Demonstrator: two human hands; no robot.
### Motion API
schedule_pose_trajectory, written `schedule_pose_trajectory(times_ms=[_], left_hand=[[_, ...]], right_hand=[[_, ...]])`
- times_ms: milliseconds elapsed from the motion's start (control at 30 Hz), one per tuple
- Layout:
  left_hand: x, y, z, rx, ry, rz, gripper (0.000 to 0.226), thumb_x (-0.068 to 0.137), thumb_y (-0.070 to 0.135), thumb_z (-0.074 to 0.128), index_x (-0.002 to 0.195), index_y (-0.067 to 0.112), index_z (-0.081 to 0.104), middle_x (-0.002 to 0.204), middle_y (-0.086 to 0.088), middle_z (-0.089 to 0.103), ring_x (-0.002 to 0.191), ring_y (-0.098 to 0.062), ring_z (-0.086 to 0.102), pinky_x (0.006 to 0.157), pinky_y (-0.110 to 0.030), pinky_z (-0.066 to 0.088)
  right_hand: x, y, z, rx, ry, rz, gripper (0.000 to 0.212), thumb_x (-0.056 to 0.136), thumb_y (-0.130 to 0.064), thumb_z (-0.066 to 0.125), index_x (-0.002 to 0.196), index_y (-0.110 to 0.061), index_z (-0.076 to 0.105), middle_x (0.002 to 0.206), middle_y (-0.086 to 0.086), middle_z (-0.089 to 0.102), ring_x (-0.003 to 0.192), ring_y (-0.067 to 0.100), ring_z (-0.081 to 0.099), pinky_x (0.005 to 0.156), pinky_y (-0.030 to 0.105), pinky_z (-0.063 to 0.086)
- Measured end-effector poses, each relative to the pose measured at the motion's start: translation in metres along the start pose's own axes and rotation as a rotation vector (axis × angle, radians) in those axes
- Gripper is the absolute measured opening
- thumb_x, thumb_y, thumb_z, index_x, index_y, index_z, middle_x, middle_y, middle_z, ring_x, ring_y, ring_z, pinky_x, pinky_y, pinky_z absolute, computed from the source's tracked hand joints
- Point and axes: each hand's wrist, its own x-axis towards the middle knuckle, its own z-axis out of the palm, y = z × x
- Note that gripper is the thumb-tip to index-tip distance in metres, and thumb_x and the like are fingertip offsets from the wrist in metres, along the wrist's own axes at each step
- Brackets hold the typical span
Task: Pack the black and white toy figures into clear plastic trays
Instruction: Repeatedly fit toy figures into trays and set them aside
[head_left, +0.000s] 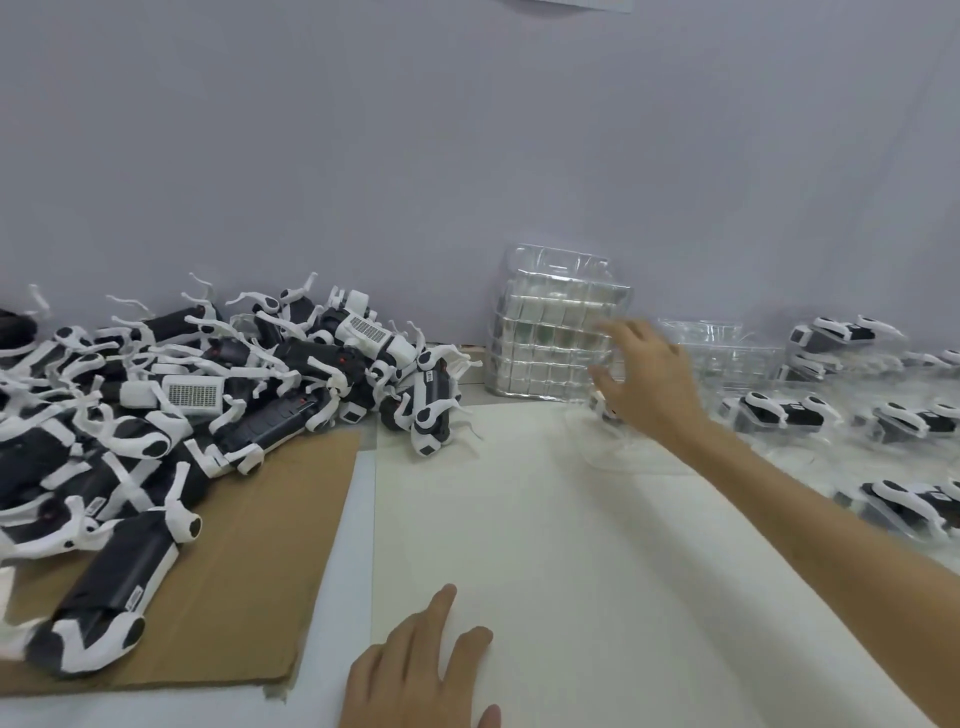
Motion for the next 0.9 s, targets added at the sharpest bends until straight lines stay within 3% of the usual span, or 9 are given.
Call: schedule_pose_trajectory(times_ms=[167, 233, 300, 333, 433, 600, 733, 800, 900], left_hand=[[-0.003, 0.0, -0.005, 0.095, 0.024, -0.012, 0.083, 0.1, 0.051, 0.004, 0.056, 0.037, 0.074, 0.087, 0.009, 0.077, 0.062, -0.001, 0.07, 0.051, -0.012, 0.048], [-0.003, -0.002, -0.014, 0.24, 0.029, -0.06, 0.063, 0.099, 0.058, 0.018, 0.056, 0.057, 0.064, 0.084, 0.037, 0.066, 0.07, 0.019, 0.062, 0.055, -0.003, 0.045], [0.003, -0.006, -0.022, 0.159, 0.145, -0.053, 0.016, 0.064, 0.053, 0.069, 0.049, 0.049, 0.065, 0.081, 0.025, 0.072, 0.062, 0.009, 0.067, 0.049, -0.011, 0.048], [0.006, -0.007, -0.017, 0.08, 0.14, -0.048, 0.014, 0.039, 0.042, 0.078, 0.046, 0.039, 0.067, 0.079, 0.011, 0.076, 0.055, -0.001, 0.068, 0.044, -0.016, 0.047], [0.009, -0.006, 0.0, 0.025, 0.165, -0.084, 0.013, 0.032, 0.03, 0.07, 0.043, 0.029, 0.065, 0.074, 0.0, 0.076, 0.046, -0.007, 0.064, 0.041, -0.018, 0.045], [0.011, -0.003, 0.002, -0.053, 0.188, -0.143, 0.036, 0.01, 0.039, 0.078, 0.04, 0.028, 0.062, 0.073, 0.002, 0.076, 0.045, -0.008, 0.063, 0.042, -0.019, 0.043], [0.007, -0.001, 0.007, -0.076, 0.248, -0.153, 0.039, 0.009, 0.036, 0.082, 0.043, 0.029, 0.064, 0.075, 0.003, 0.076, 0.049, -0.009, 0.066, 0.046, -0.018, 0.046], [0.002, 0.008, 0.001, -0.152, 0.179, -0.114, 0.039, 0.016, 0.044, 0.083, 0.051, 0.033, 0.068, 0.083, 0.008, 0.076, 0.06, -0.007, 0.07, 0.054, -0.018, 0.049], [0.002, 0.001, -0.024, -0.245, 0.014, -0.133, 0.018, 0.081, 0.055, 0.061, 0.099, 0.059, 0.058, 0.125, 0.037, 0.048, 0.113, 0.012, 0.055, 0.096, -0.014, 0.037]], right_hand=[[0.075, -0.027, -0.001, -0.182, -0.048, -0.046, 0.054, 0.097, -0.024, 0.057, 0.147, -0.015, 0.039, 0.147, 0.007, 0.046, 0.129, 0.03, 0.048, 0.104, 0.045, 0.032], [0.096, -0.03, 0.005, -0.298, -0.104, -0.016, 0.053, 0.098, -0.022, 0.053, 0.147, -0.013, 0.037, 0.148, 0.01, 0.045, 0.134, 0.031, 0.042, 0.105, 0.046, 0.031], [0.109, -0.031, 0.012, -0.346, -0.159, 0.035, 0.048, 0.097, -0.018, 0.05, 0.144, -0.012, 0.04, 0.144, 0.012, 0.047, 0.133, 0.033, 0.043, 0.105, 0.047, 0.031], [0.113, -0.03, 0.014, -0.362, -0.172, 0.047, 0.046, 0.096, -0.014, 0.05, 0.141, -0.011, 0.043, 0.141, 0.013, 0.05, 0.131, 0.033, 0.044, 0.104, 0.047, 0.031], [0.122, -0.027, 0.02, -0.391, -0.145, 0.016, 0.043, 0.089, -0.002, 0.051, 0.131, -0.012, 0.051, 0.131, 0.012, 0.057, 0.124, 0.034, 0.048, 0.099, 0.045, 0.033], [0.124, -0.023, 0.005, -0.376, 0.076, -0.062, 0.043, 0.085, 0.008, 0.055, 0.123, -0.011, 0.058, 0.124, 0.011, 0.063, 0.119, 0.034, 0.05, 0.094, 0.043, 0.034], [0.111, -0.038, -0.015, -0.25, 0.259, -0.085, 0.033, 0.094, -0.002, 0.053, 0.125, -0.009, 0.058, 0.121, 0.013, 0.061, 0.111, 0.035, 0.053, 0.094, 0.043, 0.032], [0.095, -0.053, -0.025, -0.108, 0.276, -0.092, 0.03, 0.096, -0.006, 0.051, 0.125, -0.008, 0.057, 0.121, 0.013, 0.059, 0.105, 0.033, 0.057, 0.093, 0.041, 0.034], [0.055, -0.083, -0.038, 0.215, 0.298, -0.086, 0.027, 0.097, -0.009, 0.053, 0.124, -0.01, 0.06, 0.115, 0.005, 0.059, 0.093, 0.023, 0.059, 0.087, 0.038, 0.046]])
